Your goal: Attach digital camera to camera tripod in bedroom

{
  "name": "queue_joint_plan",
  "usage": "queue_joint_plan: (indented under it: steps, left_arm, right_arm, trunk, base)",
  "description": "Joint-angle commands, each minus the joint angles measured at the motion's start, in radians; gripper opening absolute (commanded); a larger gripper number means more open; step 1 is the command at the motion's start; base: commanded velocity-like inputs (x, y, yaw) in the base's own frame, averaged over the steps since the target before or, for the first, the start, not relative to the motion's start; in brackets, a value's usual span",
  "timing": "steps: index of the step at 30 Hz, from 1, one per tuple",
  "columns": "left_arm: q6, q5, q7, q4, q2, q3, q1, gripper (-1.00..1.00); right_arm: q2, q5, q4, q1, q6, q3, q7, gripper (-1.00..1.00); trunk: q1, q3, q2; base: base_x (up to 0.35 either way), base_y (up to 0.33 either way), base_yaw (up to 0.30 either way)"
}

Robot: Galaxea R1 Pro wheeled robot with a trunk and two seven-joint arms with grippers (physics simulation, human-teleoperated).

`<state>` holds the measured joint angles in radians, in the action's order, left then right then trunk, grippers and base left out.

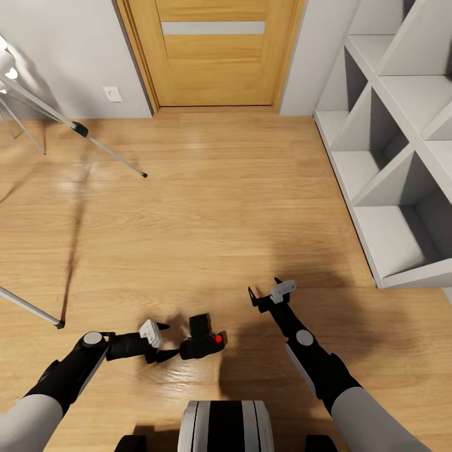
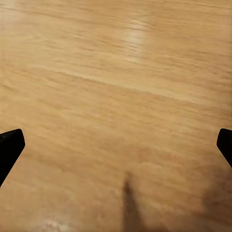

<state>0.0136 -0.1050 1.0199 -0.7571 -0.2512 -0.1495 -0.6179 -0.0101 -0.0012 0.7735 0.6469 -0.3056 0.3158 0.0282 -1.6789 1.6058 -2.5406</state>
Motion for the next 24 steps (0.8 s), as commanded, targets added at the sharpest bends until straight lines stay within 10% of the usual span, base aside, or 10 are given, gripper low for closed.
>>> queue_joint_plan:
  steps: [1,10,24]
  left_arm:
    - [0.001,-0.004,-0.026,-0.001,0.004,-0.007,0.000,1.00]
    - [0.000,-0.004,-0.177,-0.001,0.015,-0.181,0.000,1.00]
    - [0.000,-0.004,-0.184,-0.005,0.019,-0.205,0.000,1.00]
  right_arm:
    - [-0.001,0.000,0.000,0.000,-0.003,0.002,0.001,1.00]
    - [-0.001,0.000,0.000,0.000,-0.003,0.002,0.001,1.00]
    - [-0.001,0.000,0.000,0.000,-0.003,0.002,0.001,1.00]
  trunk:
    - [0.000,0.001,0.000]
    - [0.000,0.001,0.000]
    - [0.000,0.001,0.000]
  base:
    - [0.000,0.000,0.000]
    - [0.000,0.000,0.000]
    - [0.000,0.000,0.000]
